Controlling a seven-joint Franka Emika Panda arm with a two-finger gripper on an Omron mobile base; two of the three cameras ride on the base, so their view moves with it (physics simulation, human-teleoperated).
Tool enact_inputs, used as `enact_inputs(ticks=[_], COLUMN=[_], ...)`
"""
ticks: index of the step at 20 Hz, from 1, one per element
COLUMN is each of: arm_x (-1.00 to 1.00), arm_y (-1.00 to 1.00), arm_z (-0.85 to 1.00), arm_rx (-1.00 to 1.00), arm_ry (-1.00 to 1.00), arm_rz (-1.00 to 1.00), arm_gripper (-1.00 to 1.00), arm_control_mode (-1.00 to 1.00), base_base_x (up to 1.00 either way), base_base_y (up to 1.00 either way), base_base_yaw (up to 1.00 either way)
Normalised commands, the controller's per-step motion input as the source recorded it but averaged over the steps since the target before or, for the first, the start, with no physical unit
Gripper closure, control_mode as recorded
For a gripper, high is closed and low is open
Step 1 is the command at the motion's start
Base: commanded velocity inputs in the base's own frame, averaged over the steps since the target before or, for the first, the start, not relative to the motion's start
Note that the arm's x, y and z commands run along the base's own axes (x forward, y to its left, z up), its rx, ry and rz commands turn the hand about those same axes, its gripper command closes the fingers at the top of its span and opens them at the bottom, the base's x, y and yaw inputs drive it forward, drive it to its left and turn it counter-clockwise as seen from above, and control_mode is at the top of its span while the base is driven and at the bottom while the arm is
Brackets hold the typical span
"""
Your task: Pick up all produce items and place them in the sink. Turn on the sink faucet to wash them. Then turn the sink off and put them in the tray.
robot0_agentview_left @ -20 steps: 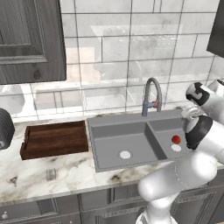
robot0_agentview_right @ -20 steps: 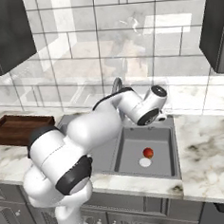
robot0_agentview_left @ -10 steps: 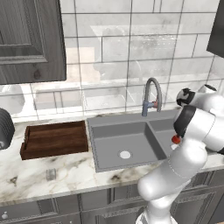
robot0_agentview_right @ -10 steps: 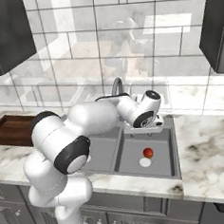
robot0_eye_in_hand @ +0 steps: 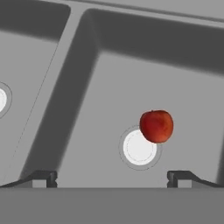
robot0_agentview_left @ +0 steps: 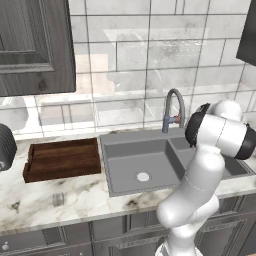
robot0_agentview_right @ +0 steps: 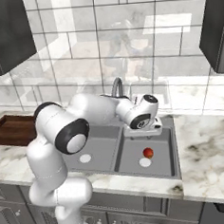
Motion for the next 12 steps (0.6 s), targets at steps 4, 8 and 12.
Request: enact_inputs(ticks=[4,8,12], arm_x=[0.25,0.14,0.17], arm_y=[-0.02,-0.08,-0.12], arm_z=[-0.18,-0.13,-0.10], arm_rx=[0.00,0.00,0.00], arm_ry=[0.02,0.02,0.05], arm_rz=[0.00,0.00,0.00], arm_gripper=[-1.00,-1.00,-1.00], arm_control_mode=[-1.00,-1.00,-1.00], base_base_x=[0.00,0.00,0.00], base_base_y=[0.00,0.00,0.00], base_base_yaw=[0.00,0.00,0.00])
